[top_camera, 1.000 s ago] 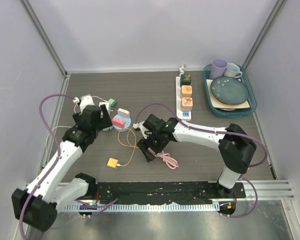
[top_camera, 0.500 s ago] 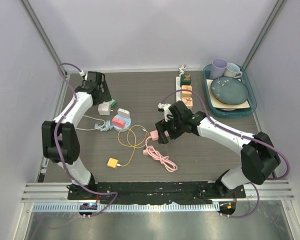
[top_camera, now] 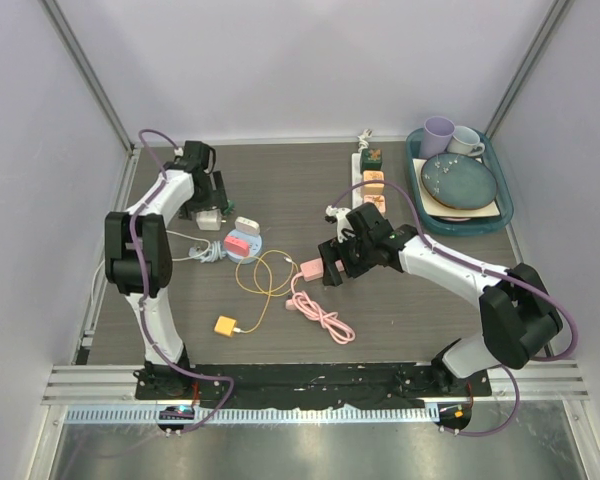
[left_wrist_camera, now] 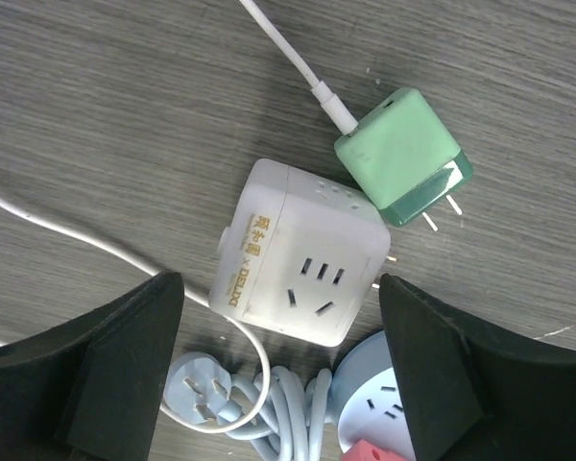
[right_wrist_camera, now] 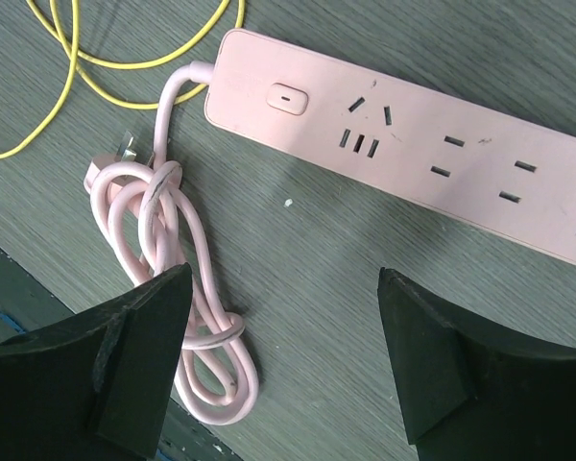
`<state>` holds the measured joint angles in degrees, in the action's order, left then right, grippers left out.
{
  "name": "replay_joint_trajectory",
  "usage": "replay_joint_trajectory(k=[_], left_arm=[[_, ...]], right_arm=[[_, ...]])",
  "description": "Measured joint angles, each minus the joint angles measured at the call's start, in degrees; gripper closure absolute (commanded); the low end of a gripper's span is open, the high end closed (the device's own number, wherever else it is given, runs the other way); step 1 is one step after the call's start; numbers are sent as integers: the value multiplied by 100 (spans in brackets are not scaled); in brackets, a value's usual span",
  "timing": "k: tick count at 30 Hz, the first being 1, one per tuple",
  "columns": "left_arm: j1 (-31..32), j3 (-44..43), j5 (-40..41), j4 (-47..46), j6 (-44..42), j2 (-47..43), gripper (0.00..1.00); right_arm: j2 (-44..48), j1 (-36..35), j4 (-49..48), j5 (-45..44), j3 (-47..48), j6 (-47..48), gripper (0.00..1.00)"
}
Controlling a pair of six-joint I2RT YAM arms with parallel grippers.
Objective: Insert the plug
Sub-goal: Pick up the plug from the center of the board.
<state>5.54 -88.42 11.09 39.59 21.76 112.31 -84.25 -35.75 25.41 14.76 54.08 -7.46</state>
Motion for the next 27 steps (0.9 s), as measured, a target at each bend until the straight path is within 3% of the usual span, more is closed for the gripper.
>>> replay_joint_trajectory(k=[5, 13, 15, 16, 27], left_arm=[[-2, -118, -170, 76, -74, 188, 29], [-4, -168, -334, 125, -122, 216, 57], [-4, -164, -372, 142, -118, 181, 76], [-4, -146, -382, 151, -116, 136, 79], [-4, 437, -844, 164, 149, -1943, 87]], right_arm=[[-2, 22, -37, 2, -11, 2, 17], [-2, 24, -59, -2, -39, 2, 19], [-2, 24, -63, -7, -44, 2, 20], [-2, 24, -76, -7, -48, -2, 20], [175, -4, -538, -39, -369, -199, 20]])
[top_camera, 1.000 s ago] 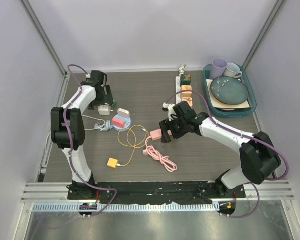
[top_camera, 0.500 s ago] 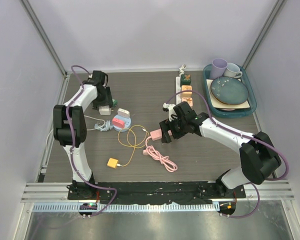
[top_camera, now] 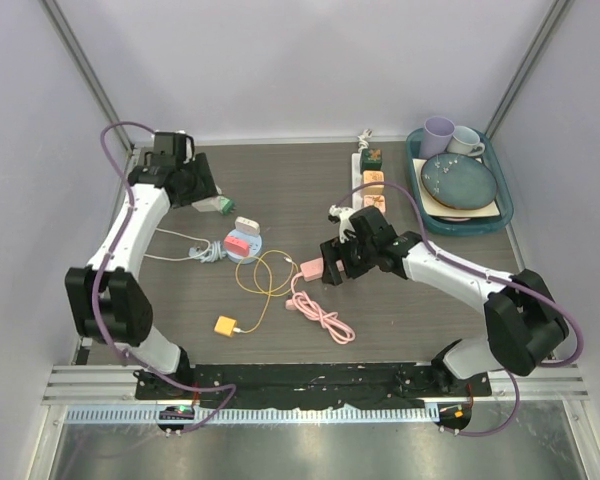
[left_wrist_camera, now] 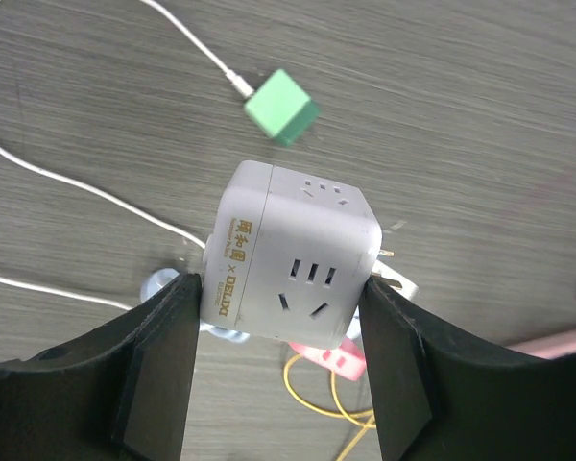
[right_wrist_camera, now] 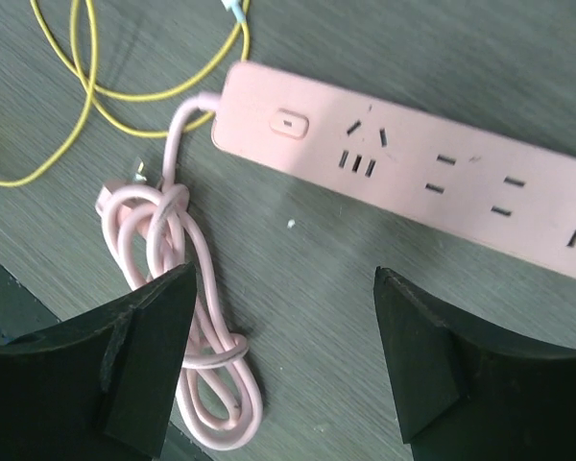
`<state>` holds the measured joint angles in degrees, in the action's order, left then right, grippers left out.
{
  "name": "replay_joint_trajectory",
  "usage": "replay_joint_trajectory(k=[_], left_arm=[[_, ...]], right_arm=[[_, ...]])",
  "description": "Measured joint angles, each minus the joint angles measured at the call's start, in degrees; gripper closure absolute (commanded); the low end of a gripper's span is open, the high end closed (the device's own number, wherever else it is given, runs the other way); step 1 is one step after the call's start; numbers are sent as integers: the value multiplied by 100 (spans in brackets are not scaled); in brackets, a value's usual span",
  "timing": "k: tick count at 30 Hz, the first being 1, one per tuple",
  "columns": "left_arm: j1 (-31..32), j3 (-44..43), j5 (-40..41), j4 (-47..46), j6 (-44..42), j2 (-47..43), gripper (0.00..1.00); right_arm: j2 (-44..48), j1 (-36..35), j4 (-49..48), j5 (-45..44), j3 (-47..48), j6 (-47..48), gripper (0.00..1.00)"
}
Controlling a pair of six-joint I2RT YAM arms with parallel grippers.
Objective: Insert the plug
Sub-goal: Pick up the plug from the center of the board.
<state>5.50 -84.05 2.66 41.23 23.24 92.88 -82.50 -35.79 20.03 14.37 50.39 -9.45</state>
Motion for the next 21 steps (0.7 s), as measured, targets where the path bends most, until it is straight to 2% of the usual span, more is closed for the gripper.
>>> replay_joint_trajectory(k=[8, 15, 21], left_arm=[[223, 717, -463, -85, 28, -1156, 87], [468, 2031, -778, -612, -170, -2212, 87], [796, 2441, -979, -981, -111, -2411, 87]], right_arm=[[59, 31, -313, -249, 11, -393, 21], [-151, -20, -269, -83, -199, -715, 22], [-24, -256, -494, -122, -352, -763, 22]])
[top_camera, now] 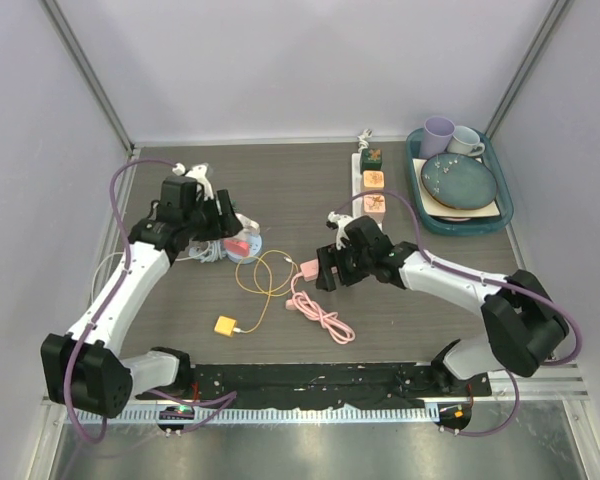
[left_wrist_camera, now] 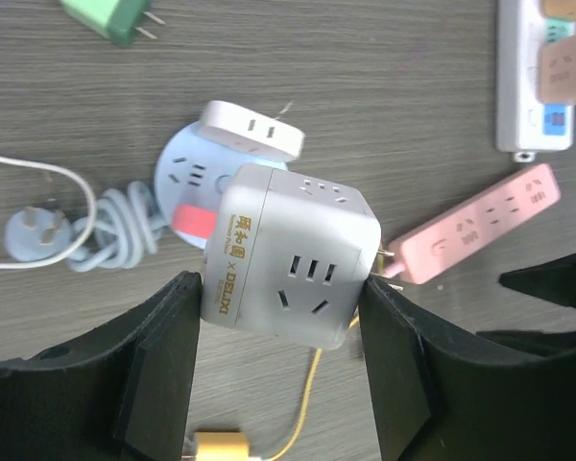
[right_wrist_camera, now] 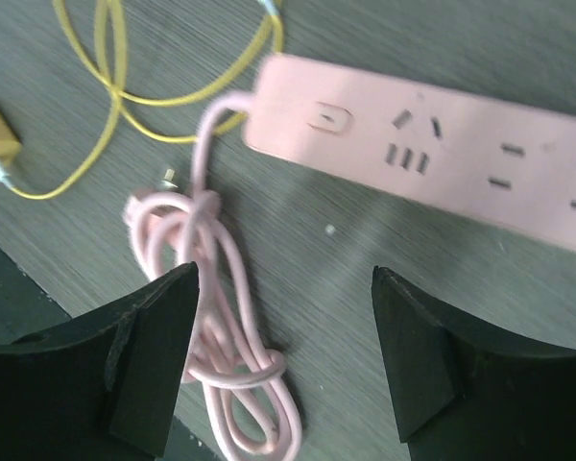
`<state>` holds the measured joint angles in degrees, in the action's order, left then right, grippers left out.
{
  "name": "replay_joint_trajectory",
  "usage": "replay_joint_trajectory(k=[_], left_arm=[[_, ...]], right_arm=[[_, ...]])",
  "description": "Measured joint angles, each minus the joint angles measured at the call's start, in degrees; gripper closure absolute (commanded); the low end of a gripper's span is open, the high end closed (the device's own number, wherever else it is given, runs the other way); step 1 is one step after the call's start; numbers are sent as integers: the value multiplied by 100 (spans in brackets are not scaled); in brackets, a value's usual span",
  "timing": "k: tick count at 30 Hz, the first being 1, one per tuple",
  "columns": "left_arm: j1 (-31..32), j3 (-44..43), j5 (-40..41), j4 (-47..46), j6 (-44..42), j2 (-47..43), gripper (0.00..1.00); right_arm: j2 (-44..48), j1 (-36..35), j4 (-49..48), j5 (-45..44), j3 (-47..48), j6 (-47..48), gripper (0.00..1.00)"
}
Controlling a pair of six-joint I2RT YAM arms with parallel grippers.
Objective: Insert the plug
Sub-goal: Pick up the plug from the center of the board.
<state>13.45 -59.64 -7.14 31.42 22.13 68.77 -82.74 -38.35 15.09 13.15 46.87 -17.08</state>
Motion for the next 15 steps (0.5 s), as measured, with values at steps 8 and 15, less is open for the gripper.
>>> replay_joint_trajectory(k=[8, 15], left_arm=[[645, -2, -52, -308, 992, 157, 87], [1539, -140, 280, -308, 986, 407, 86]], right_arm=[[645, -758, -1934, -299, -474, 544, 20], [651, -780, -2522, -328, -321, 966, 19]])
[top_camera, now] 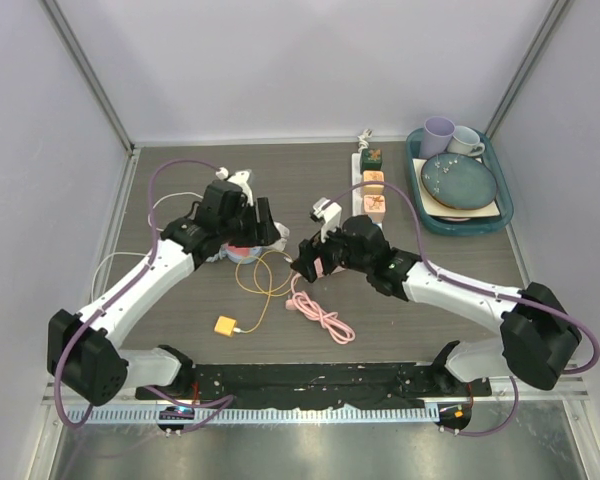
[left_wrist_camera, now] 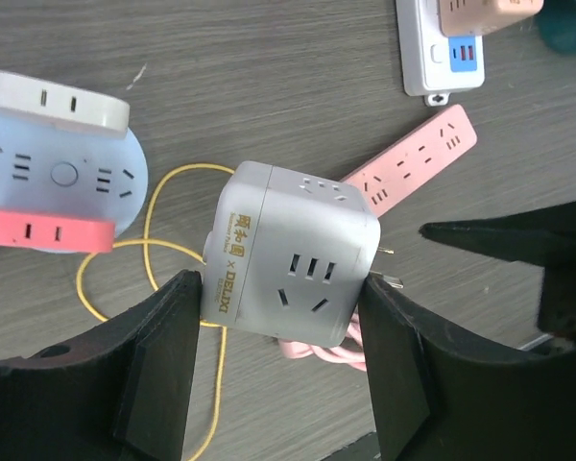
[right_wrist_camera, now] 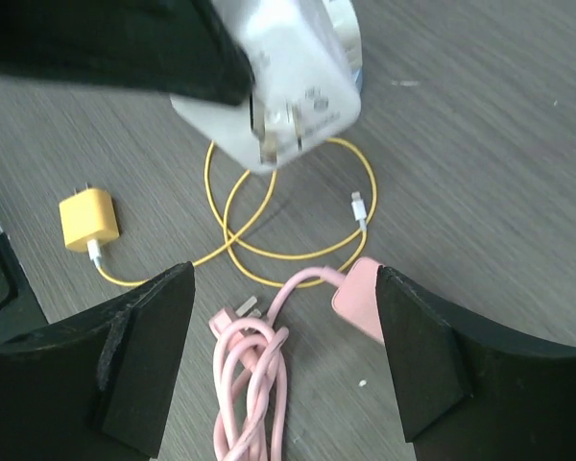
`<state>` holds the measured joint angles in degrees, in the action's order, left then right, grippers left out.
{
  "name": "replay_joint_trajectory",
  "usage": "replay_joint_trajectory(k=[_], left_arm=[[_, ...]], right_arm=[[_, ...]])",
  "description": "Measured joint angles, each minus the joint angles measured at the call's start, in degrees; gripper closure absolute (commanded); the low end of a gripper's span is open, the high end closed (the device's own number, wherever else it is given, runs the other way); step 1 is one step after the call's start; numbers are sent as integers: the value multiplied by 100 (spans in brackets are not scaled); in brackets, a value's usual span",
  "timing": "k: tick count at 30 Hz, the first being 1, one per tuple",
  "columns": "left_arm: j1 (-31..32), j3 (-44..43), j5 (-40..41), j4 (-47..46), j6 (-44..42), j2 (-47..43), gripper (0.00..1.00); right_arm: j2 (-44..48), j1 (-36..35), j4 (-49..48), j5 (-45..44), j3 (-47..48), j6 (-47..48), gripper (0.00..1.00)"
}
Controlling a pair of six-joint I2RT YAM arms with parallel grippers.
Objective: Insert the plug
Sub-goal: Pick up the plug from the center of the board.
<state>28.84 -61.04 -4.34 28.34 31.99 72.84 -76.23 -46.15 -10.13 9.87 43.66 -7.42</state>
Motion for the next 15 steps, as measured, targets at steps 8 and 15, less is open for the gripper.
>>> replay_joint_trajectory(k=[8, 15], left_arm=[[680, -114, 728, -48, -1834, -11, 85], [1405, 343, 929, -739, -3731, -472, 85]], right_arm=[[267, 354, 1178, -20, 1001, -286, 19], [822, 1290, 2037, 439, 1266, -1215, 18]])
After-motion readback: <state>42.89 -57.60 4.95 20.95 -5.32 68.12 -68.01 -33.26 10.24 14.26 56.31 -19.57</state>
